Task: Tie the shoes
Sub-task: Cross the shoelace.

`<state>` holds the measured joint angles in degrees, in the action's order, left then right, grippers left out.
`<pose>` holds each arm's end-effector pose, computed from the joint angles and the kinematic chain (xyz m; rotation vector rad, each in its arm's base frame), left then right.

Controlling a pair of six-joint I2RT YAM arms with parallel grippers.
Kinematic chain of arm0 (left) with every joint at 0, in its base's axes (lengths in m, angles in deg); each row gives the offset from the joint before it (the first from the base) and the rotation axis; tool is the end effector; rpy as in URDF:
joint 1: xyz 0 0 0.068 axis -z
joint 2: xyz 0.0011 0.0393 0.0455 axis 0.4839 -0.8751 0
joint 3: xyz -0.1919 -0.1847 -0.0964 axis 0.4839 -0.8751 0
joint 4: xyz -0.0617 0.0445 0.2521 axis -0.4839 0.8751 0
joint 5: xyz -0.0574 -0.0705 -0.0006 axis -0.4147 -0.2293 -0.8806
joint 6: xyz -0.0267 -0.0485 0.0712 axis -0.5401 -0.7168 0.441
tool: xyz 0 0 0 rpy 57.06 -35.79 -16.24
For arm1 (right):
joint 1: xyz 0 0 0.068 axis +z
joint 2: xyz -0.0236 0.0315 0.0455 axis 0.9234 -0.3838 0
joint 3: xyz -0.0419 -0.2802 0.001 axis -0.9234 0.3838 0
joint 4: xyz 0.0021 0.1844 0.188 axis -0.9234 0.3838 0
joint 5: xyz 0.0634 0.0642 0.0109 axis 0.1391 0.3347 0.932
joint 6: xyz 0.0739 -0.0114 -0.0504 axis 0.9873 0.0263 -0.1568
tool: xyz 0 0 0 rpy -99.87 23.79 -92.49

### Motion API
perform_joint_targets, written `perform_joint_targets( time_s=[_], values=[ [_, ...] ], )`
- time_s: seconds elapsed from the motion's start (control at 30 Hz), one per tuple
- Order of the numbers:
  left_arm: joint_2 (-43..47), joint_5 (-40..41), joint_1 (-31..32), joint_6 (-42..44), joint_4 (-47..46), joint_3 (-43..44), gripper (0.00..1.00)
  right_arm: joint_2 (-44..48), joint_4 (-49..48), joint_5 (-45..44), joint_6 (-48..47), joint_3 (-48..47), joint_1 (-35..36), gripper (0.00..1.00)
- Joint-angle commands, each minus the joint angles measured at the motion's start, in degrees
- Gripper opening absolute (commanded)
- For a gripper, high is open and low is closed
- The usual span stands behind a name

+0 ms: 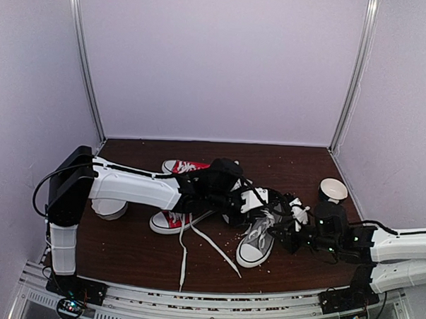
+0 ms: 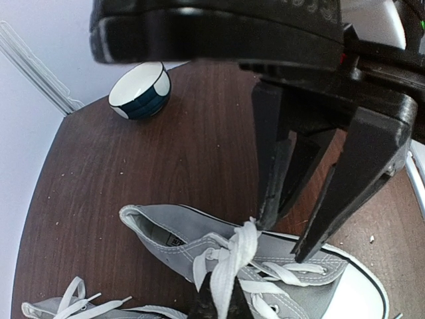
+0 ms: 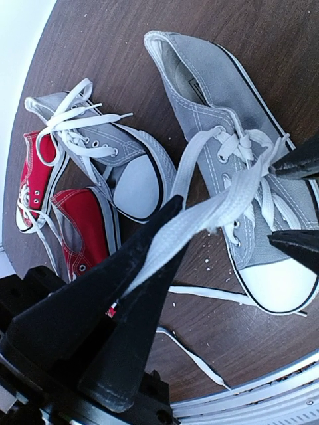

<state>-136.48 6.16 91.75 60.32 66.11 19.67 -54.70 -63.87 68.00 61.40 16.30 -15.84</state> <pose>0.2139 -0.4630 0.1972 1.5852 1.4888 -0.6978 0.1397 0.1844 0.1644 -0.7194 2.0353 0.7622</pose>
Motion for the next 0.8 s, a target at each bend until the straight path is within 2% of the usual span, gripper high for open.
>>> perform_joint_targets(
  time_s=[0.0, 0.23, 0.47, 0.63, 0.77],
  values=[
    [-0.80, 0.11, -0.43, 0.52, -1.07, 0.75, 0.00, 1.87, 1.40, -0.64, -1.58, -1.35, -0.28, 0.28],
    [-0.78, 0.16, -0.45, 0.63, -1.03, 0.74, 0.00, 1.16, 1.90, -0.68, -2.47, -2.15, -0.37, 0.29],
    [-0.80, 0.02, -0.41, 0.63, -0.95, 0.67, 0.00, 0.05, 2.28, -1.69, -2.43, -2.64, -0.35, 0.36],
    [-0.83, 0.08, -0.41, 0.63, -1.03, 0.58, 0.00, -1.79, 0.44, 0.69, -1.81, -2.76, -0.33, 0.23],
    [-0.80, 0.19, -0.48, 0.66, -1.03, 0.57, 0.00, -3.62, -0.60, 1.66, -0.84, -2.60, -0.35, 0.24]
  ],
)
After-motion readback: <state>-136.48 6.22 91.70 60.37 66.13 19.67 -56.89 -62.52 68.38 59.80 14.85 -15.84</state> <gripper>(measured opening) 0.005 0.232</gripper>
